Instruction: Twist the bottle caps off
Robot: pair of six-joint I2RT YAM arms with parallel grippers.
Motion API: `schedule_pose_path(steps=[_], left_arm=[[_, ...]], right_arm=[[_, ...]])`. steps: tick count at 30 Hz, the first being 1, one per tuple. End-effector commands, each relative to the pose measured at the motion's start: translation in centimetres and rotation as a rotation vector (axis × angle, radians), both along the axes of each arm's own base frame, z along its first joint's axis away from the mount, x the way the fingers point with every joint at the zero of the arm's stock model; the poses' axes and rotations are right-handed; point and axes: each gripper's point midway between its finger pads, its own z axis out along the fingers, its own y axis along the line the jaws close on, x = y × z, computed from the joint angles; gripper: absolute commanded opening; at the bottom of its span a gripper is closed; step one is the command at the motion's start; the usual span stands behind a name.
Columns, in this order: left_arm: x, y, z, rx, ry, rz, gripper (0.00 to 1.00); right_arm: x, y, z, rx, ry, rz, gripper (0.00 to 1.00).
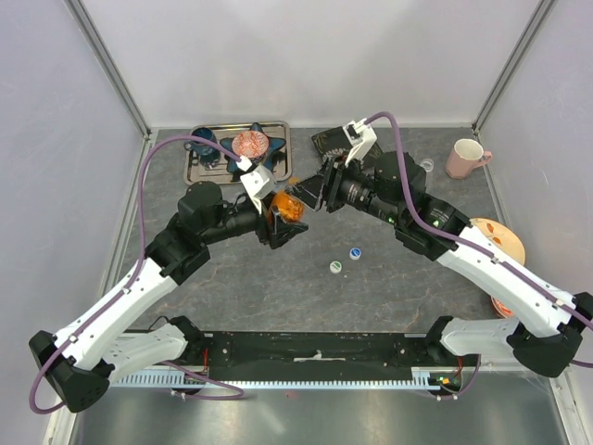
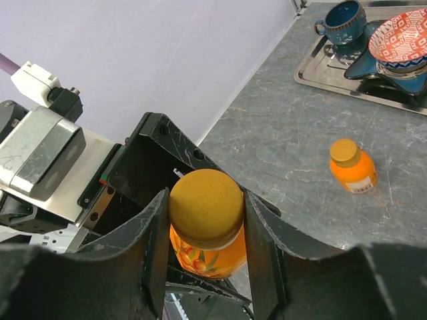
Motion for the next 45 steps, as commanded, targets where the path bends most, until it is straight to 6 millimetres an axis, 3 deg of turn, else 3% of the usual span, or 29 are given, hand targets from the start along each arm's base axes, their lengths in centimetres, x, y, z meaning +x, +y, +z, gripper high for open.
schedule_pose_path(steps=[1, 2, 3, 5, 6, 9, 10, 11, 12, 17, 19, 24, 29, 30, 31, 32, 33, 34, 36, 37, 40, 45], left_arm=[[-3.7, -1.5, 2.7, -0.081, -0.051, -0.224, 0.43], [-4.6, -1.8, 2.9, -0.095, -0.042, -0.286, 0.43], [-7.0, -2.2, 3.0, -0.109, -0.022, -0.432, 0.43], [-9.1, -2.5, 4.1, -0.143, 0.027, -0.567, 0.43], [-10.6, -2.5, 3.6, -0.133, 0.087, -0.682, 0.43], [-12.7, -2.2, 5.1, -0.162, 0.116, -0.859, 0.43], [-13.1, -2.1, 5.8, -0.177, 0.119, -0.89, 0.43], [-13.4, -1.9, 6.0, -0.181, 0.115, -0.916, 0.43], [-13.7, -1.7, 6.1, -0.179, 0.118, -0.95, 0.43], [-14.8, -1.1, 7.8, -0.215, 0.08, -1.03, 0.43], [-14.7, -1.2, 7.8, -0.214, 0.15, -1.04, 0.43], [-14.8, -1.2, 8.1, -0.219, 0.146, -1.058, 0.43], [-14.2, -1.6, 7.4, -0.195, 0.185, -1.046, 0.42], [-13.8, -1.8, 7.2, -0.197, 0.146, -1.034, 0.41], [-13.4, -2.0, 6.7, -0.182, 0.225, -1.004, 0.41], [-12.7, -2.4, 6.6, -0.185, 0.247, -0.96, 0.41], [-12.2, -2.7, 6.5, -0.187, 0.132, -0.931, 0.4], [-11.9, -2.7, 5.7, -0.156, 0.218, -0.884, 0.4], [-10.4, -3.2, 5.5, -0.149, 0.127, -0.788, 0.4], [-9.9, -3.4, 5.3, -0.139, 0.126, -0.747, 0.4], [-8.4, -3.6, 4.2, -0.108, 0.115, -0.638, 0.4], [-5.4, -3.6, 3.2, -0.07, 0.058, -0.447, 0.42]], right_arm=[[0.0, -0.7, 1.3, 0.039, -0.077, -0.017, 0.0], [-0.5, -1.0, 2.3, 0.057, -0.132, -0.001, 0.0], [-0.8, -1.1, 2.5, 0.055, -0.157, 0.009, 0.0], [-1.9, -1.4, 3.4, 0.06, -0.231, 0.064, 0.0], [-2.4, -1.5, 3.8, 0.049, -0.284, 0.086, 0.0], [-5.1, -1.7, 5.0, 0.064, -0.402, 0.211, 0.0], [-6.1, -1.6, 4.9, 0.069, -0.427, 0.266, 0.0], [-7.5, -1.9, 6.1, 0.108, -0.49, 0.312, 0.0], [-9.5, -1.7, 6.1, 0.125, -0.525, 0.419, 0.0], [-14.1, -1.5, 5.6, 0.144, -0.567, 0.714, 0.0], [-16.4, -1.9, 5.0, 0.147, -0.587, 0.87, 0.0], [-17.4, -1.9, 2.2, 0.115, -0.576, 0.985, 0.0], [-16.6, -1.4, 0.9, 0.084, -0.529, 0.966, 0.0], [-16.1, -1.4, 1.5, 0.084, -0.536, 0.928, 0.09], [-15.6, -1.6, 2.3, 0.081, -0.542, 0.868, 0.26], [-14.8, -1.6, 2.8, 0.077, -0.541, 0.804, 0.37], [-12.0, -1.6, 4.2, 0.068, -0.526, 0.608, 0.48], [-10.9, -2.2, 5.0, 0.065, -0.515, 0.516, 0.63], [-8.4, -3.4, 6.6, 0.06, -0.51, 0.331, 0.74], [-8.3, -3.9, 7.1, 0.063, -0.51, 0.298, 0.82], [-7.2, -5.0, 8.8, 0.074, -0.508, 0.195, 0.98], [-5.1, -6.8, 11.0, 0.103, -0.471, 0.021, 0.98]])
